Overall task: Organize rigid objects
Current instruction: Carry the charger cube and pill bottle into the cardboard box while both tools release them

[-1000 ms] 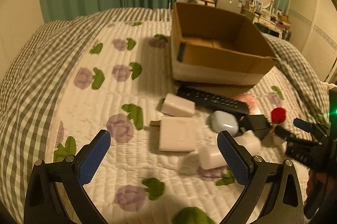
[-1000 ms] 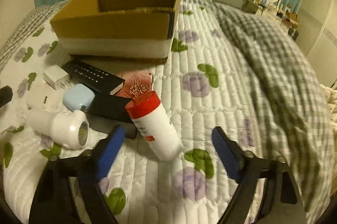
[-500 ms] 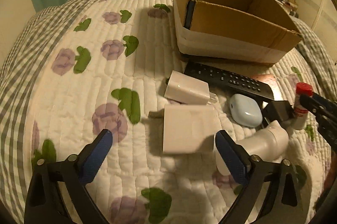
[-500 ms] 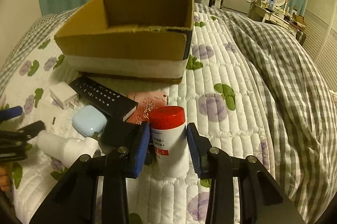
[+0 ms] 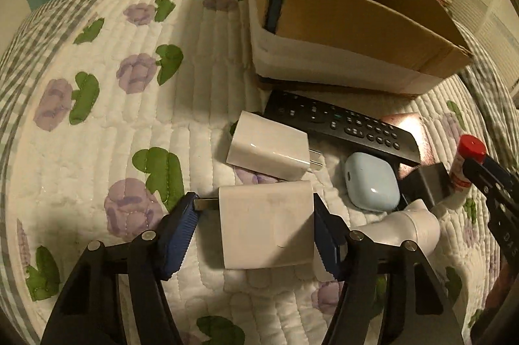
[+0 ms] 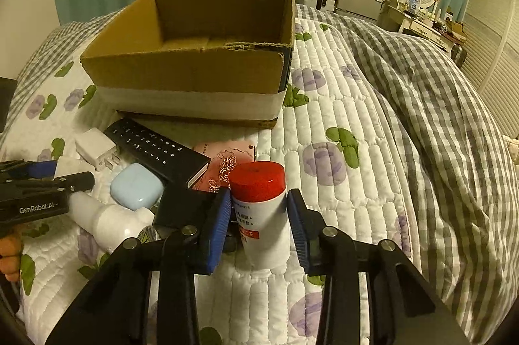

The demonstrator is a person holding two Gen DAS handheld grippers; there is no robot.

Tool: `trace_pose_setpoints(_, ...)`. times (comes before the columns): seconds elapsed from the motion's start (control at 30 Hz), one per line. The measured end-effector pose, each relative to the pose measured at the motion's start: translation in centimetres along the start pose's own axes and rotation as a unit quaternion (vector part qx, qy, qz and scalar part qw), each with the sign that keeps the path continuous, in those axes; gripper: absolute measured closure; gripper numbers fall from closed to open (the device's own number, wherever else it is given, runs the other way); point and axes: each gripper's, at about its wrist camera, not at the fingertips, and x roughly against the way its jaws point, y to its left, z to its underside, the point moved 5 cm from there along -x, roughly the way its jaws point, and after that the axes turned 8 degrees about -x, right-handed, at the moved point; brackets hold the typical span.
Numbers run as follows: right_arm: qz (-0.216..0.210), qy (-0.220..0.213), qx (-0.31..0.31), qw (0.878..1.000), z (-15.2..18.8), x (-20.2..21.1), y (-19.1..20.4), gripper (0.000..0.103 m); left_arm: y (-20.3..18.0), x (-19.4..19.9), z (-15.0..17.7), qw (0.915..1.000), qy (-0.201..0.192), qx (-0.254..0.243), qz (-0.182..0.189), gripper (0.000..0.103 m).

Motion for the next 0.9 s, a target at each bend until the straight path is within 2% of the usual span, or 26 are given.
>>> trace_pose_setpoints(0.17,-0.003,-0.013,-0.003,1.0,-0.4,1.1,0.1,0.068,0.4,2.0,-0.1,0.9999,-0.016,0.003,-0.001,0.035)
trace_pose_setpoints(0.33,-0.013,-0.037,-0.004,0.999,-1.5,3.4,0.4,0.069,0.3,5.9,-1.3,0.9982,-0.059,0.0,-0.01,0.036)
trace_pose_setpoints(0.47,-0.029,-0.058,0.003,0.998,-3.1,5.8,1.2,0.069,0.1,9.4,-3.5,0.9953,-0.095,-0.008,-0.011,0.035)
trace_pose_setpoints(0.7,-0.062,-0.1,0.017,0.993,-8.9,9.8,3.0,0.069,-0.9,13.4,-9.4,0.9875,-0.156,-0.019,-0.015,0.035)
trace_pose_setpoints(0.8,-0.07,-0.105,0.024,0.992,-11.8,10.0,3.4,0.069,-1.3,13.3,-11.9,0.9848,-0.172,-0.021,-0.016,0.035)
trace_pose_setpoints(0.9,-0.077,-0.103,0.021,0.991,-14.3,9.2,3.5,0.069,-2.0,11.9,-14.0,0.9854,-0.167,-0.027,-0.022,0.035)
